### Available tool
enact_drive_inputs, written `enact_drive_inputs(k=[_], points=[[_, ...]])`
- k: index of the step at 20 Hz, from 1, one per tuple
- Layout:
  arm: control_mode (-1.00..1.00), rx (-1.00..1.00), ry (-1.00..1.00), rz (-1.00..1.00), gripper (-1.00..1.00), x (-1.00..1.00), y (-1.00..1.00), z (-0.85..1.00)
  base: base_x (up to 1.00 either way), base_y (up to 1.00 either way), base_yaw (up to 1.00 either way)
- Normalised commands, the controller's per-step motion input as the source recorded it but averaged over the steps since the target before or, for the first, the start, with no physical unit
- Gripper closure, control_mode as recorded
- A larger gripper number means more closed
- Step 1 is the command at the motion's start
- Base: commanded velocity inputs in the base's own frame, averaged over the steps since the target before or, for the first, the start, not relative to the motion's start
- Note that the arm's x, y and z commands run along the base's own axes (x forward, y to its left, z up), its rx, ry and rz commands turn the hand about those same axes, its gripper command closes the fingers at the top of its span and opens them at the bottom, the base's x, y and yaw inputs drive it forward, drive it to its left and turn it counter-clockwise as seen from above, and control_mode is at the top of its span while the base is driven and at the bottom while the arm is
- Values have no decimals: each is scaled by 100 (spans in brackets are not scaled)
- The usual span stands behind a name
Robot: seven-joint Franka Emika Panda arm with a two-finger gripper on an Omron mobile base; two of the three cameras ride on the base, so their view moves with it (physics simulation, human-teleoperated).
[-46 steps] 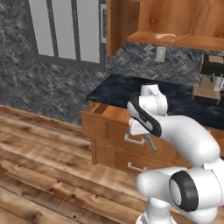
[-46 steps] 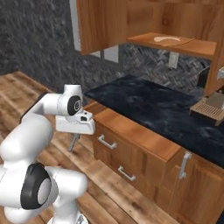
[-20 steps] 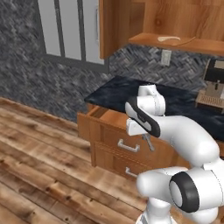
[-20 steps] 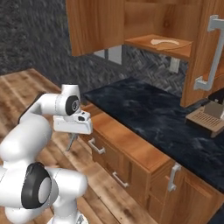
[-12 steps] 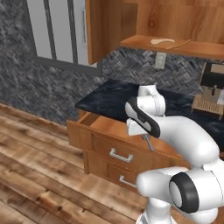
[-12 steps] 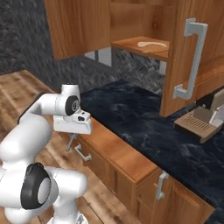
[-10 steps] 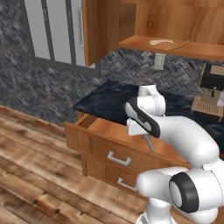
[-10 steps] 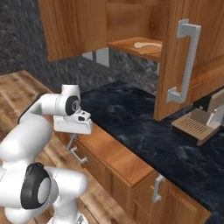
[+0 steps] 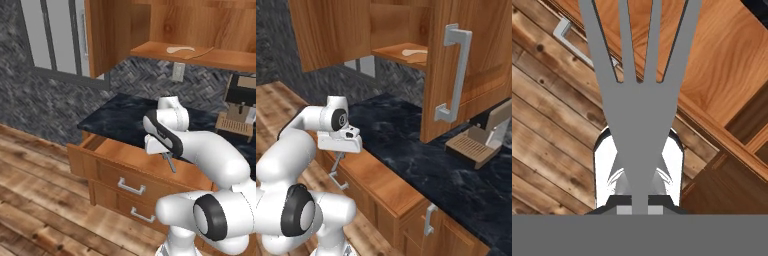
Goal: Organize the utensils by type. Pick up the wooden spoons from the counter and place them in the open cabinet. Then pick up the metallic utensils from the counter and place them in the open drawer.
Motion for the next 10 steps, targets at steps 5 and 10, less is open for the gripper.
enact_drive_inputs(k=[5,10], points=[[100,0,0,0,100,0,0,0,-4,0,-6],[100,0,0,0,100,0,0,0,0,-2,-8]])
